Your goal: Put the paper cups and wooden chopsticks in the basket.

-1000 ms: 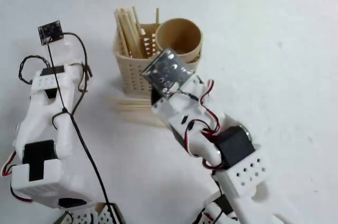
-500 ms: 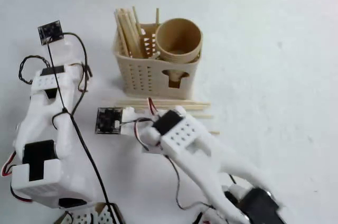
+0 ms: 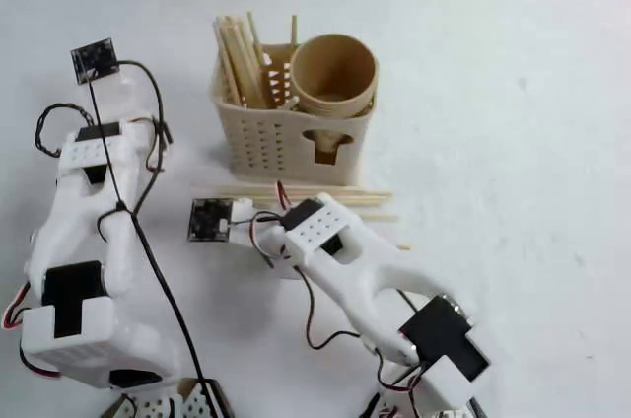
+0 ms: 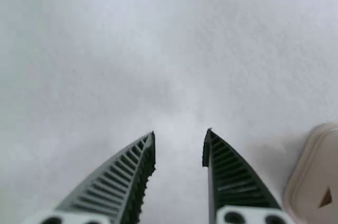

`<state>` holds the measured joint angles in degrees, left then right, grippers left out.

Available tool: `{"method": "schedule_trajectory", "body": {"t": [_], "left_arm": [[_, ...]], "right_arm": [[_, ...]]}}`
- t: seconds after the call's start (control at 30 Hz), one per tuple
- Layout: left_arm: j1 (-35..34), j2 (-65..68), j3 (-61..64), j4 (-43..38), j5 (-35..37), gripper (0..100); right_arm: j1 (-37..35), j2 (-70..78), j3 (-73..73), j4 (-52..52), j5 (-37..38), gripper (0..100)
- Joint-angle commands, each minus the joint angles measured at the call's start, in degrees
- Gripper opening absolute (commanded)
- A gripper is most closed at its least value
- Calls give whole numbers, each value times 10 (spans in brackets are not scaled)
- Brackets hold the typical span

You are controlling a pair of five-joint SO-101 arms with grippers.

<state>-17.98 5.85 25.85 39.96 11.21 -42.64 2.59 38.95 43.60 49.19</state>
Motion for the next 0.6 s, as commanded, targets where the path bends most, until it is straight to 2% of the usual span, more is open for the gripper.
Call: {"method": "schedule_trajectory", "body": {"t": [0.0,0.1,0.23,0.37,0.57], "left_arm": [[8,-16,-4,-9,-8,165],[8,-16,-4,-9,-8,165],[8,-16,-4,-10,-8,165],[8,-16,-5,-10,-8,165],[8,-15,-4,-10,-8,165]], "right_arm": [[15,2,-5,-13,2,66],[15,2,-4,-9,2,14],[15,1,-4,10,0,17],[15,-24,-4,22,-51,17],[20,-182,-11,83,-138,16]]}}
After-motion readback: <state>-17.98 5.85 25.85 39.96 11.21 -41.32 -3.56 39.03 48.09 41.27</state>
